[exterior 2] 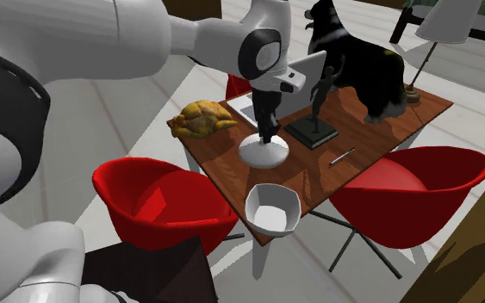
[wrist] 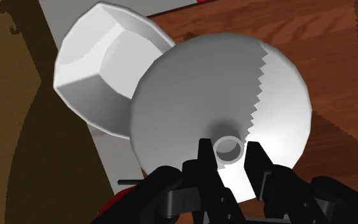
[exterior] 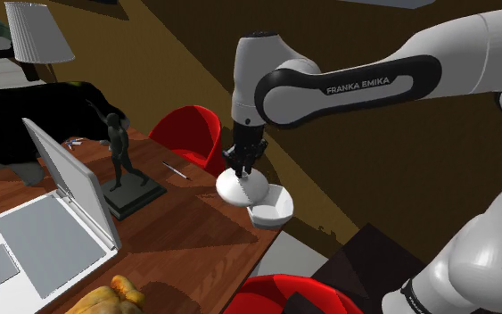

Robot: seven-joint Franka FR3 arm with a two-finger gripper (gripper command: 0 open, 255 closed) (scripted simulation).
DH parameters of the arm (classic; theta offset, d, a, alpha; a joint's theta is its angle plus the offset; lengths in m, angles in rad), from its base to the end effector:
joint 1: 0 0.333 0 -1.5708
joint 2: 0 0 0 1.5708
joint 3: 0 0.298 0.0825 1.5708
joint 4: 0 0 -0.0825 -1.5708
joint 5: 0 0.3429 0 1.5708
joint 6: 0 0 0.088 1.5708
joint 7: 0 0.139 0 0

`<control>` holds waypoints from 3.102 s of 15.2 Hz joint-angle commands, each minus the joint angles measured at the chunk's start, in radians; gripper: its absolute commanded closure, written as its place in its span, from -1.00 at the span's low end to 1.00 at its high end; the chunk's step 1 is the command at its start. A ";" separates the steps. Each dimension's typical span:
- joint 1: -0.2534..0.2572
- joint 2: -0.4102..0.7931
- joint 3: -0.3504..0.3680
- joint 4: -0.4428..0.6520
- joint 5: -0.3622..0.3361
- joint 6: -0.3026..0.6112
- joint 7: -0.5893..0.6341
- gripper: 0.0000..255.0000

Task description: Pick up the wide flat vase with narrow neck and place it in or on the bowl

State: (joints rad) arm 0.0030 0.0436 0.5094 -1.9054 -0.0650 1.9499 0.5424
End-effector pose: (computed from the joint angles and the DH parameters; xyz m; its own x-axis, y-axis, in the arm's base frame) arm 0.4681 0.2532 0.4412 0.9997 -0.0062 0.0256 -0.0070 -0.9995 0.0304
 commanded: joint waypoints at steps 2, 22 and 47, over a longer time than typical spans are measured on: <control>-0.040 -0.086 -0.035 -0.081 0.045 0.009 -0.093 1.00; -0.105 -0.172 -0.125 -0.315 0.079 0.168 -0.265 1.00; -0.105 -0.164 -0.122 -0.331 0.077 0.191 -0.259 -1.00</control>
State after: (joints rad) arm -0.1007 -0.1020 0.3908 -2.2481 0.0032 2.1712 0.2925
